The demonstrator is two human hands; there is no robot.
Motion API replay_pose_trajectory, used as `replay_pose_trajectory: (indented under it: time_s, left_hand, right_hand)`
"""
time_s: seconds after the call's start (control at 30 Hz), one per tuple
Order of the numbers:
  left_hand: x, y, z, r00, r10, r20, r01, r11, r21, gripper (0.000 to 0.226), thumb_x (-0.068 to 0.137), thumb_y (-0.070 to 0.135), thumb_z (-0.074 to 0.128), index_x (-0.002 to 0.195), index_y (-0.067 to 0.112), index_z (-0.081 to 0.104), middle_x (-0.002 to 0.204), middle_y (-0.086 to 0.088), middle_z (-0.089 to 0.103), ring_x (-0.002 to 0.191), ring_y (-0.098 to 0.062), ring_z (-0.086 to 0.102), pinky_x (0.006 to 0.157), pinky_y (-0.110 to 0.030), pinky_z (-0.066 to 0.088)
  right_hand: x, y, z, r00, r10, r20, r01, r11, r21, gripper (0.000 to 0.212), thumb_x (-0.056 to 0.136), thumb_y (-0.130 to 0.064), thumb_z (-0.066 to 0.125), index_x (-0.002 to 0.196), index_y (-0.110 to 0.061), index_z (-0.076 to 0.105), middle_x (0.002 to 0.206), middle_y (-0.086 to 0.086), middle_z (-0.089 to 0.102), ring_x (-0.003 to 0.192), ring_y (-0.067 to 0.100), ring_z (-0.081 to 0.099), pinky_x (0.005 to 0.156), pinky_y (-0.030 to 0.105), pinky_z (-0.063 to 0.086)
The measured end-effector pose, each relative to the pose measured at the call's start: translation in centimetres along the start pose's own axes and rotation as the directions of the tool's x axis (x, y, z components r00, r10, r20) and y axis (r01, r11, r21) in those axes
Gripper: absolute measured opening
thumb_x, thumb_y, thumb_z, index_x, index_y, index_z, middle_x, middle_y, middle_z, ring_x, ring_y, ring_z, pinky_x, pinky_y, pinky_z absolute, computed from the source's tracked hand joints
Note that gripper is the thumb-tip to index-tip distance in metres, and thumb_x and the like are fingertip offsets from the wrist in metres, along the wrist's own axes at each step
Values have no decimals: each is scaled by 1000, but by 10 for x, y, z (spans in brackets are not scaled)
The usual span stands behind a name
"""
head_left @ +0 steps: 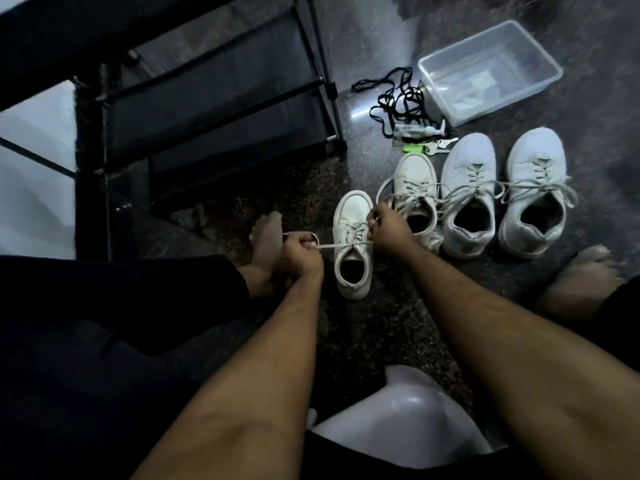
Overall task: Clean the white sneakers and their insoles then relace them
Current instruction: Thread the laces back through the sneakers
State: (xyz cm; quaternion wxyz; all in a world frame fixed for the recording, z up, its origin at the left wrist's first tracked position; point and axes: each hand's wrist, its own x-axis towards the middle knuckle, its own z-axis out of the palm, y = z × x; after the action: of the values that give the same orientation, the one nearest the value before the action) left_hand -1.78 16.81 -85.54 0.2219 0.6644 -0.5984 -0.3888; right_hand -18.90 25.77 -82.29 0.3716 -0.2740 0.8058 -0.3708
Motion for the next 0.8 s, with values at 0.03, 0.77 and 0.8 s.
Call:
replay_pose_trajectory:
  time_s: [0.03,0.77,0.8]
  left_hand:
    - [-8,10,-2,1000,1,-2,-1,1000,13,19,66,17,60,80,30,59,85,-1,63,78,-33,67,71,-49,60]
    - [-41,76,6,836,-355,419,463,865,-191,47,63,29,93,93,-2,73,90,-15,75,83,-29,74,79,-49,61]
    - [-39,71,9,839,-349,418,457,869,-190,53,59,32,94,94,-1,73,90,-15,76,84,-29,74,79,-48,62]
  right_hand:
    - [-9,-12,-4,1000,-16,16,16,1000,-11,13,86,-16,46,81,-27,49,76,7,62,75,32,64,74,48,55]
    - [-24,-28,7,993,118,-8,-108,927,361,16,99,-4,52,111,0,61,79,7,65,57,-4,60,59,10,47]
    - [-25,-28,5,994,113,-13,-99,919,383,12,99,-3,51,107,-1,61,74,3,64,51,-7,59,56,10,47]
